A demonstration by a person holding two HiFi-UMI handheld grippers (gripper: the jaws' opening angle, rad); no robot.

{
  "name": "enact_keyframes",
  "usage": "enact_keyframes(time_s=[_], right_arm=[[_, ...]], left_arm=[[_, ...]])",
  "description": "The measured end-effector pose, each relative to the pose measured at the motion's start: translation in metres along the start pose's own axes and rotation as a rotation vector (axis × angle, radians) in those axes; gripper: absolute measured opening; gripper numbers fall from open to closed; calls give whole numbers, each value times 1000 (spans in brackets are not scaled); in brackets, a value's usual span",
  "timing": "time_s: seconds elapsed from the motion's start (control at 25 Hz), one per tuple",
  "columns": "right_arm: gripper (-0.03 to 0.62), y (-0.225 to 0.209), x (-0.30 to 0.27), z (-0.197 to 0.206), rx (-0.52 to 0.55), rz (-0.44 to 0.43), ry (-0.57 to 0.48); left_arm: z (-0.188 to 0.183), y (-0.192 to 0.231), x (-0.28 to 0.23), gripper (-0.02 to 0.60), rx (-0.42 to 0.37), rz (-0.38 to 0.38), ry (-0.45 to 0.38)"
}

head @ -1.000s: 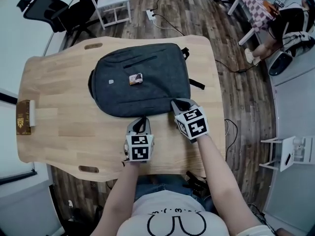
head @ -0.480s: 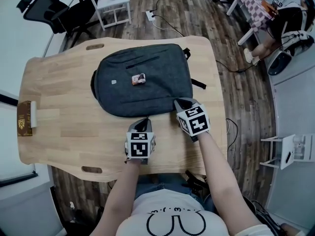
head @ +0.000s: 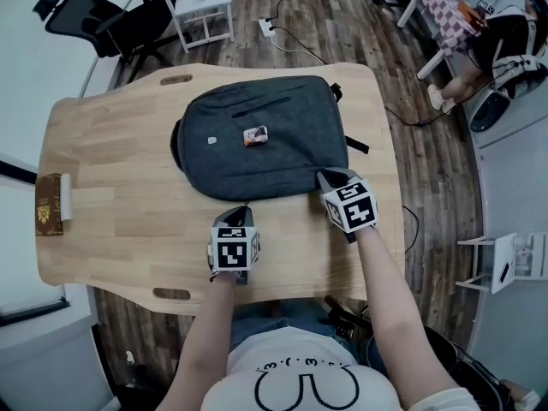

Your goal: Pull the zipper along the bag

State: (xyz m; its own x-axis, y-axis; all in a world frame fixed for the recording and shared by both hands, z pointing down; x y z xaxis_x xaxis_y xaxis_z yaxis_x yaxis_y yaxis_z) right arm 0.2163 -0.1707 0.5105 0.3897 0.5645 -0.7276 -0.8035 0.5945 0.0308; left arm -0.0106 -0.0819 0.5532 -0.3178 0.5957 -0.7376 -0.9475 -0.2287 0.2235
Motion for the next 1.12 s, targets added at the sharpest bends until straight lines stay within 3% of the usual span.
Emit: enact_keyframes(time_s=[0.64, 0.8, 1.12], right_arm=[[51, 3, -2, -2, -31, 85, 34], [51, 6, -4, -4, -37, 102, 46], [51, 16, -6, -6, -13, 91, 70]], left_arm=[[-1, 91, 15, 17, -66, -67, 15], [-8, 114, 10, 17, -145, -77, 20], [-35, 147, -8, 18, -215, -90, 21]])
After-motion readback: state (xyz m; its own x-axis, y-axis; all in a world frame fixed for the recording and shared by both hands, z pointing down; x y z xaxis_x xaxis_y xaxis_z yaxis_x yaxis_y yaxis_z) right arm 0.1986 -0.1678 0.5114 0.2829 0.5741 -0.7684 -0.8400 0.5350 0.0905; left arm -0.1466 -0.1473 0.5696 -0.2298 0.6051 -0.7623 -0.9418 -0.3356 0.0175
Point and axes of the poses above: the fingertips, and each gripper's own axes: x backward along the fingers, y to its left, z out of its underside, the point moved 7 cm from there along x, backward along the fingers, and after that the axes turned 1 degree about x, right-handed, at the moved point
